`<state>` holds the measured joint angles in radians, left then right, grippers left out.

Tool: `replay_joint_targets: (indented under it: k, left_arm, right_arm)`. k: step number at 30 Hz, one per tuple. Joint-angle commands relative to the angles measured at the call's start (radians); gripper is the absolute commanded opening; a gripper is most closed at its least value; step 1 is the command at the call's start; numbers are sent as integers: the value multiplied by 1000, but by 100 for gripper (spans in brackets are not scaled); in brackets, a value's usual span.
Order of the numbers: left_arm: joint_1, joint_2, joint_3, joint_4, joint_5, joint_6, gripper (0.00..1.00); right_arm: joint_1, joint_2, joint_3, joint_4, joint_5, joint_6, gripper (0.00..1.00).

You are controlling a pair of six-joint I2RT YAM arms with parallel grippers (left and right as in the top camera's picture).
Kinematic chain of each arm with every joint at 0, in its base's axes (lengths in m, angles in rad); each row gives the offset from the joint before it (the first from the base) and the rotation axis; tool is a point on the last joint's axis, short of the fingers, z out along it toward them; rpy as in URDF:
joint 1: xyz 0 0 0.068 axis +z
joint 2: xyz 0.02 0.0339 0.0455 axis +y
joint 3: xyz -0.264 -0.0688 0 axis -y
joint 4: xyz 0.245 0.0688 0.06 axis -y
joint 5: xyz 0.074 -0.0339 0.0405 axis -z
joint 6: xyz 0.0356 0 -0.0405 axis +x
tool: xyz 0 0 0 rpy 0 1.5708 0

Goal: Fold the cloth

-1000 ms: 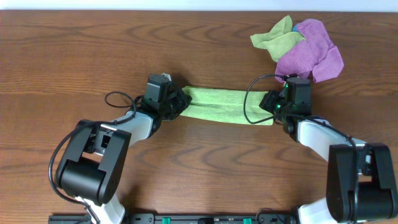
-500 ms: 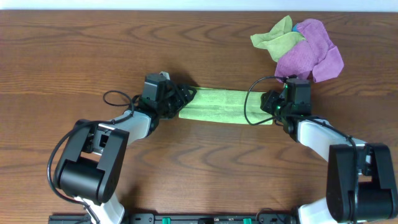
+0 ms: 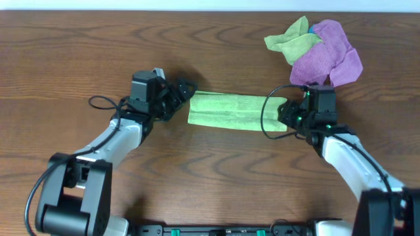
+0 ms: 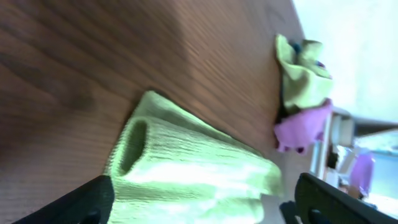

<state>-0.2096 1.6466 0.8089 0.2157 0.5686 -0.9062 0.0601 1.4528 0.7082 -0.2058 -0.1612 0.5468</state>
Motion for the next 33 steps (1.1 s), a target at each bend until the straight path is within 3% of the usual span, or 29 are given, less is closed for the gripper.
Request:
replay_joint_targets:
  k: [1,4,6,7,12,21,33]
  left_arm:
    - [-5,-31,15,2,122,-5,84]
    - [-43,-29,15,2,138,-39,53]
    - [-73,-26,15,4,118,-72,39]
    - [-95,-22,15,6,95,-80,30]
    - [-158,14,15,38,-9,-134,9]
    - [-166,166,20,171,-55,-207,6]
    - [-166,316,92,148,-54,-228,6]
  right_arm:
    - [-2,-60,14,-53,-5,35,47]
    - [-2,-109,14,-121,-57,43,64]
    - [-2,-126,14,-142,-89,44,77]
    - [-2,-133,14,-151,-110,44,79]
    - [-2,-138,14,-179,-135,132,83]
    - [-2,-123,13,-180,-130,163,87]
    - [-1,35,13,-129,-144,213,86]
